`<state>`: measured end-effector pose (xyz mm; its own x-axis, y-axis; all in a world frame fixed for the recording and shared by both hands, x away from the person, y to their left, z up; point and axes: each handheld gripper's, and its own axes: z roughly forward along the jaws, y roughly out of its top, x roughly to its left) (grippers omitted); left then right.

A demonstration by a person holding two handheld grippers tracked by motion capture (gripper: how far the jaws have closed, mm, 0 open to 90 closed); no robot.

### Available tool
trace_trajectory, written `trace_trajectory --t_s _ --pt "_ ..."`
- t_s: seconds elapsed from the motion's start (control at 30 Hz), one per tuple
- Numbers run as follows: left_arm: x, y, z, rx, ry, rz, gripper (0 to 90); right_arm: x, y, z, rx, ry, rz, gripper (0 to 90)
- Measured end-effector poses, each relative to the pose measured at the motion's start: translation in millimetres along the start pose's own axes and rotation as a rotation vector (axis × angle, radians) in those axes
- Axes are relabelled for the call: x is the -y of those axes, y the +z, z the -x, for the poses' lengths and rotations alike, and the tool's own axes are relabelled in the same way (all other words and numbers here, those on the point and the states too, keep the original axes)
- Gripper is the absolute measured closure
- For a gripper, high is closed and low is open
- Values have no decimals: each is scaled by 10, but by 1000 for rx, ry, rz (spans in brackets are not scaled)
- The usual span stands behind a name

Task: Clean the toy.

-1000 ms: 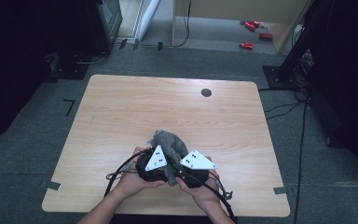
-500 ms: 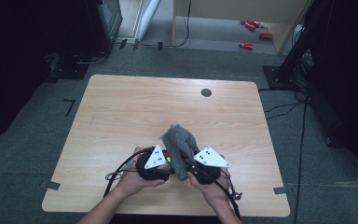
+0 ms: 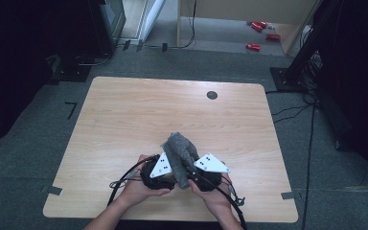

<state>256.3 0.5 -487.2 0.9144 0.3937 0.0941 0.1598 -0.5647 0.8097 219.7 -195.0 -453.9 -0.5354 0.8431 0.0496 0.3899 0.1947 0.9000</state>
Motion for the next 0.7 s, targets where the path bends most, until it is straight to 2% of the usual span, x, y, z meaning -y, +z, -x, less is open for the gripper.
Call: trace_trajectory --t_s 0.1,0.17,0.27,0.3,0.33,0.4,0.5,0.63,0.7 --pt "-14 -8 -52 12 -27 9 347 -34 -38 67 15 31 6 706" --pt "-37 -7 -109 16 -63 17 347 -103 -59 101 -22 71 30 707" --pt "-50 7 -140 4 -80 11 347 -162 -55 70 -64 69 40 707" --pt "-47 18 -134 2 -72 2 347 -167 -41 43 -82 68 36 707" --pt "-45 32 -118 0 -65 -4 347 -161 -19 5 -99 64 28 707" --pt "-47 49 -92 2 -51 -13 347 -131 36 -89 -125 19 0 707" --pt "-58 57 -81 5 -57 -12 346 -79 87 -173 -126 -47 -14 707" --pt "-68 65 -59 2 -59 -18 347 -59 83 -94 -100 -64 -24 706" --pt "-75 55 -40 -2 -48 -25 346 -60 70 -18 -87 -52 -32 706"
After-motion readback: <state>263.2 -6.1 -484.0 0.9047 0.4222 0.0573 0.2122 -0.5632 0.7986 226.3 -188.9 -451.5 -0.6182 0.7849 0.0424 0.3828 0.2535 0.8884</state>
